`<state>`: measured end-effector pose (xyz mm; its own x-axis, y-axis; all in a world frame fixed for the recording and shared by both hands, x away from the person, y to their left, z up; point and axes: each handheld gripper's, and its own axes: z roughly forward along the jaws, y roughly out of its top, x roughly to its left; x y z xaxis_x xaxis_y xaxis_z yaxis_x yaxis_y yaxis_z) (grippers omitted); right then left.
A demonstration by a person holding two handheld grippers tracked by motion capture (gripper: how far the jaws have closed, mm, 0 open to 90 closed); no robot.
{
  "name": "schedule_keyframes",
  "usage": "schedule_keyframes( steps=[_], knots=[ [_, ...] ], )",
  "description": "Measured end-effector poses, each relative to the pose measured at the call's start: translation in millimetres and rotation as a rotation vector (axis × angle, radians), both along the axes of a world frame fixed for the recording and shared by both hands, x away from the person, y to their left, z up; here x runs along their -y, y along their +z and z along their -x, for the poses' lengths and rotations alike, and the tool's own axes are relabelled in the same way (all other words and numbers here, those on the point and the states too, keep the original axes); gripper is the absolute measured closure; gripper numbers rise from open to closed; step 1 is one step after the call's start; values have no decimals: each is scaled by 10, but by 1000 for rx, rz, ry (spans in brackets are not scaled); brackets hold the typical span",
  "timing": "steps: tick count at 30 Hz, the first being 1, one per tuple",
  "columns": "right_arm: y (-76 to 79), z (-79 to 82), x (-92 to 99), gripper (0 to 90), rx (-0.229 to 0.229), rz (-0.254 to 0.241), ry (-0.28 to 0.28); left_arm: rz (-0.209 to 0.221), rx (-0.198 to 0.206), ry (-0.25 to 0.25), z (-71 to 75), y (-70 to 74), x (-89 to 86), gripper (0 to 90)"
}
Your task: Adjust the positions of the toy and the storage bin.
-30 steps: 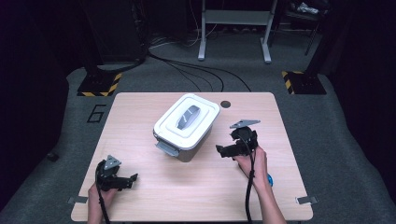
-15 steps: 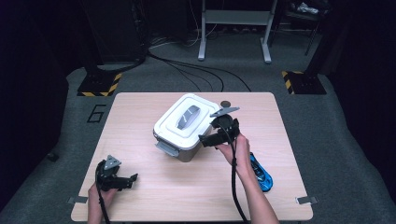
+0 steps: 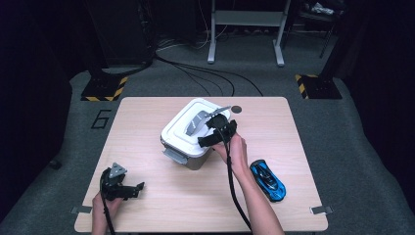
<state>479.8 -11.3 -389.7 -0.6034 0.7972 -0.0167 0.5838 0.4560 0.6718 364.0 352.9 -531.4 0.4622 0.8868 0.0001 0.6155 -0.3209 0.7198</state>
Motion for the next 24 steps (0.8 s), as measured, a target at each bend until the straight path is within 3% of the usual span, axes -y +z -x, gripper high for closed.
schedule_keyframes(
  steps=[14,16,17,18,22,23,24],
  knots=[
    [-9,203,-151,0,-1,0,3,0,0,0,0,0,0,8],
    [-15,243,-185,1,-10,12,11,-2,-4,-2,0,3,-2,8],
    [-32,255,-204,0,-8,41,24,0,1,0,0,-1,0,8],
    [-45,272,-221,0,13,51,16,-1,0,0,0,0,0,8],
    [-50,268,-201,1,16,40,18,-2,1,-4,-2,0,-2,8],
    [-51,269,-180,3,-14,19,-3,0,0,0,0,0,0,8],
    [-51,269,-180,3,-14,19,-3,0,0,0,0,0,0,8]
  ],
)
